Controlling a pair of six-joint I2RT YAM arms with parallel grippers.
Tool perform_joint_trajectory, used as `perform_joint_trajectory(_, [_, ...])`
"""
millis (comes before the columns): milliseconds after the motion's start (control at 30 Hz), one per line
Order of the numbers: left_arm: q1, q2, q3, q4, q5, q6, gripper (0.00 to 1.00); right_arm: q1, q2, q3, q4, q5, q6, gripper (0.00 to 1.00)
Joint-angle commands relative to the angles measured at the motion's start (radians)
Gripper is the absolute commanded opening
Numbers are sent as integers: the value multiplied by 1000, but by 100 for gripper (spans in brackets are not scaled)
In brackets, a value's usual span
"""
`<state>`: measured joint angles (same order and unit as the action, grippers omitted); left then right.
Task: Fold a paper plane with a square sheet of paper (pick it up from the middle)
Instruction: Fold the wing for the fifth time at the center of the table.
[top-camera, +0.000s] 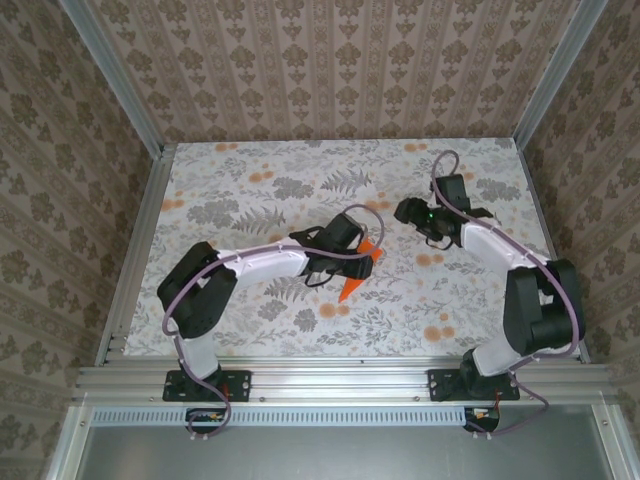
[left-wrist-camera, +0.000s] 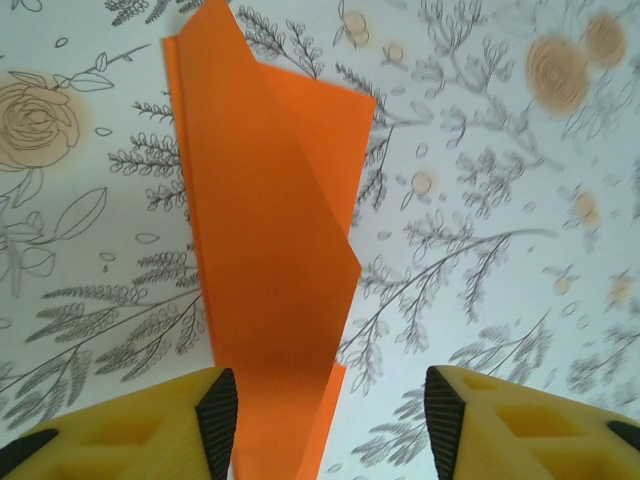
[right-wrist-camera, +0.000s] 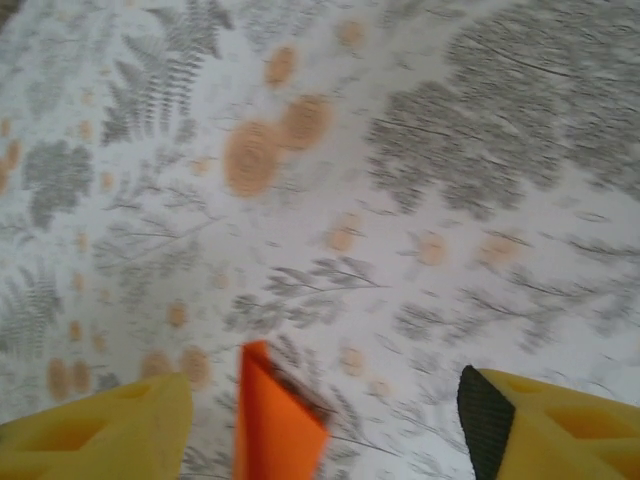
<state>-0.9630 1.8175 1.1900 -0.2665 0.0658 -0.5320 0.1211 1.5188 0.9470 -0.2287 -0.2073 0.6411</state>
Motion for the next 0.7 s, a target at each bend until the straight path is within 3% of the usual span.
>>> perform_joint_trajectory(0, [-35,-13,32,-172,-163,70,57,-16,-62,-77,-7,54,17,77])
perform_joint_trajectory(133, [-43,26,72,-190,-176,75,57,-24,-101,-144,20,60,32,81])
perform_joint_trajectory(533, [-39,178,235,-249,-164,108,59,-26,-101,-169,10,45,41,82])
perform_joint_trajectory(667, [-30,205,255,-270,-175,91,51,-27,-98,-168,7,39,42,82])
